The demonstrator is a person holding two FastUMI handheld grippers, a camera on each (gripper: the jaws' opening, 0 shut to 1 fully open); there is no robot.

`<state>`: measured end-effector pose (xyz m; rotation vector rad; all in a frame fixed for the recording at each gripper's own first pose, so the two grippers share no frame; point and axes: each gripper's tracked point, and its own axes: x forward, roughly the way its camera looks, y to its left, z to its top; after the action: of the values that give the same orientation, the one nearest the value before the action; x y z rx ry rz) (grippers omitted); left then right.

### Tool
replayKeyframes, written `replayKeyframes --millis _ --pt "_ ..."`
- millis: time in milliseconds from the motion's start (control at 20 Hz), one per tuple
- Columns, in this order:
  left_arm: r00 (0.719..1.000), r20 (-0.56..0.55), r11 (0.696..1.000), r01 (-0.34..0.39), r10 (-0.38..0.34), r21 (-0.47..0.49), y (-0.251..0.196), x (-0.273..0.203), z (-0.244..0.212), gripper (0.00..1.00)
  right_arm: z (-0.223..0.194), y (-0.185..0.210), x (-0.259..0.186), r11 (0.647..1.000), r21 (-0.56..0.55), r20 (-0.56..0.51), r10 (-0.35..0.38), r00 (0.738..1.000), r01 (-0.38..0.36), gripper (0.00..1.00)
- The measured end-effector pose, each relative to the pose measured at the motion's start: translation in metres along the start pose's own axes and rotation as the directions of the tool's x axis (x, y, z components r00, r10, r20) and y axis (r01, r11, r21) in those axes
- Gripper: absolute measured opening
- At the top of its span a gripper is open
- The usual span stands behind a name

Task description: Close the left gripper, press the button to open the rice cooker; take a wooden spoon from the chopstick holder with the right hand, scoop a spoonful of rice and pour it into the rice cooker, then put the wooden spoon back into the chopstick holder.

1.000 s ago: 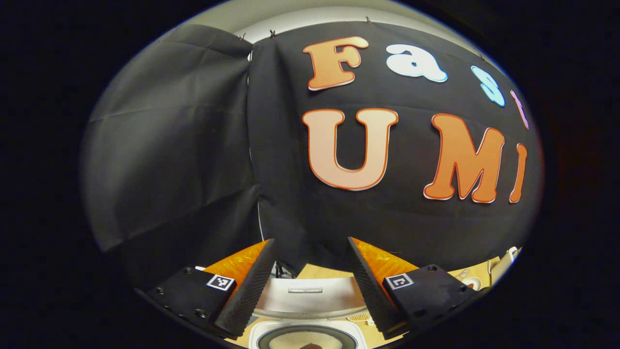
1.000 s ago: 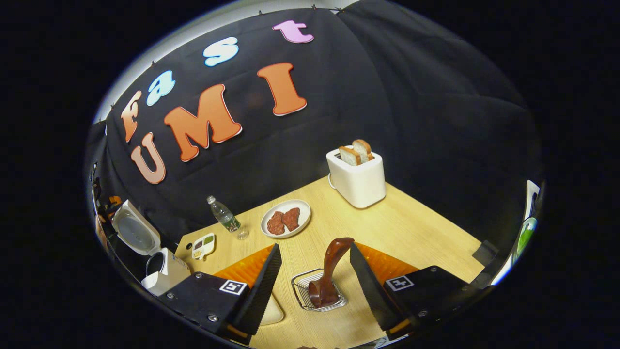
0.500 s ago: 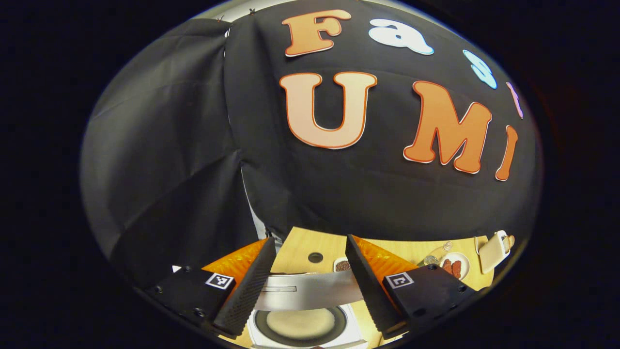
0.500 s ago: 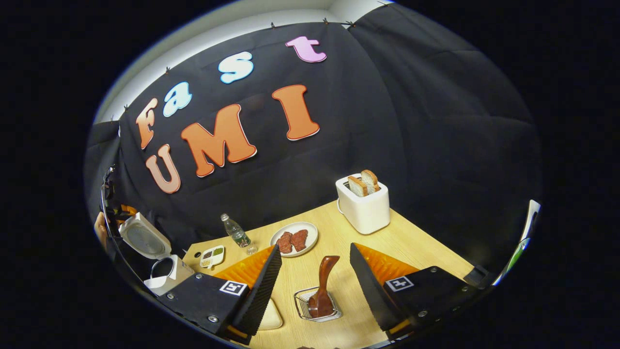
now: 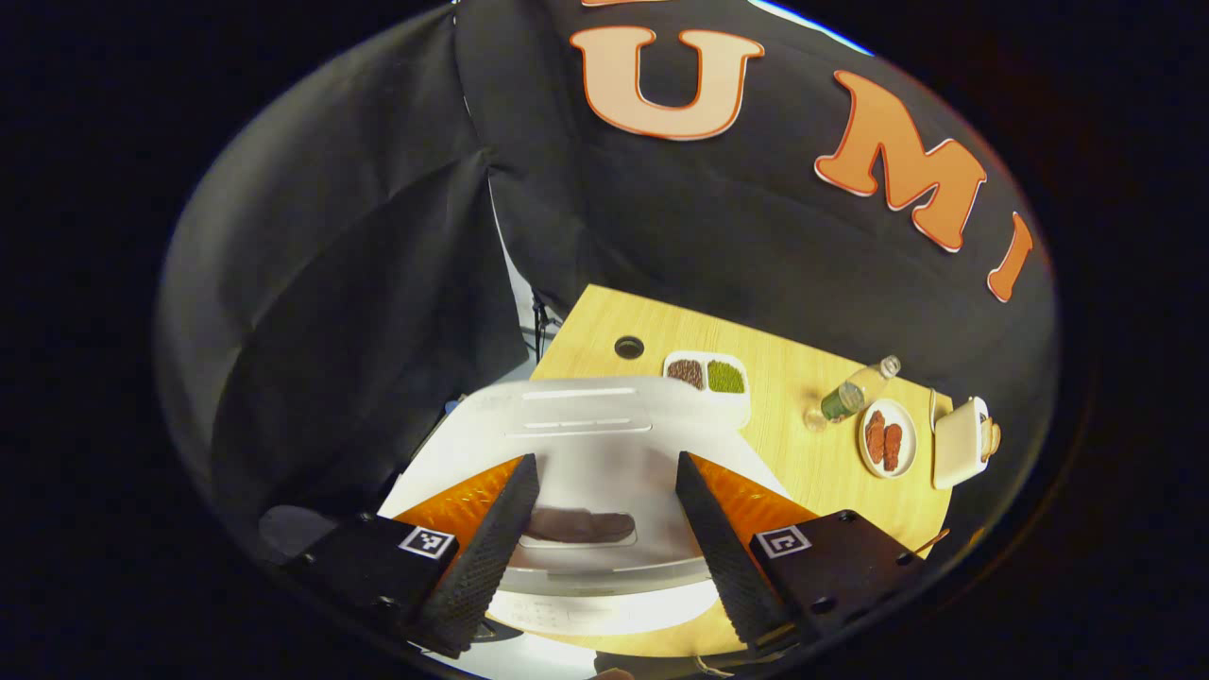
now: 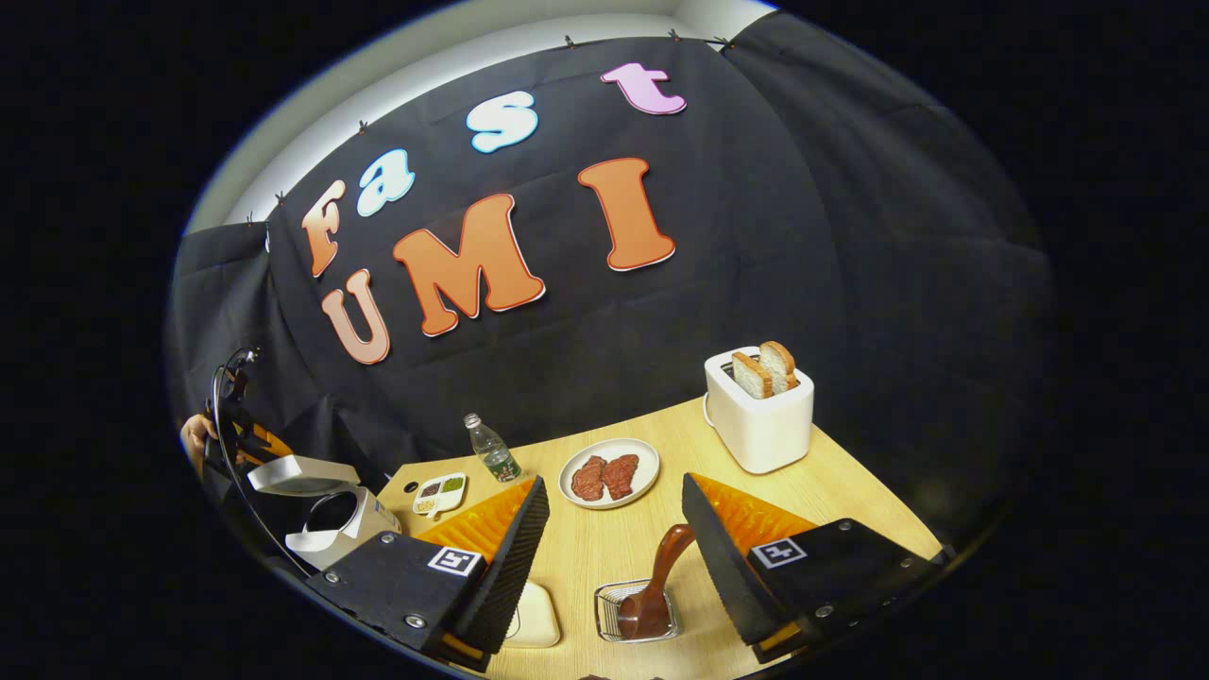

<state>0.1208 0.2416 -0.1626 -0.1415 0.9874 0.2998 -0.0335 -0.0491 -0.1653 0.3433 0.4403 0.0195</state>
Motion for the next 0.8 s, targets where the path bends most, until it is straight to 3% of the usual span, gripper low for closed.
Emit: replayKeyframes --millis 200,400,650,800 --pt "0.991 -0.132 1.000 -0.008 0.009 0.011 0.000 0.016 -0.046 1.00 -0.005 0.018 0.008 0.999 -0.014 -0.018 0.050 0.999 -0.050 0.89" --pt "0.960 -0.280 1.000 -0.011 0.018 0.026 -0.007 0.053 -0.099 1.00 -0.010 0.030 0.014 0.996 -0.036 -0.040 0.074 0.996 -0.076 0.89" --pt "0.966 -0.258 0.999 -0.015 0.024 0.037 -0.011 0.052 -0.099 1.00 -0.009 0.052 0.017 0.992 -0.031 -0.053 0.119 0.991 -0.121 0.89" --pt "0.989 -0.146 0.999 -0.008 0.013 0.037 -0.012 0.055 -0.091 1.00 -0.001 0.065 0.019 0.988 -0.062 -0.021 0.139 0.990 -0.140 0.89"
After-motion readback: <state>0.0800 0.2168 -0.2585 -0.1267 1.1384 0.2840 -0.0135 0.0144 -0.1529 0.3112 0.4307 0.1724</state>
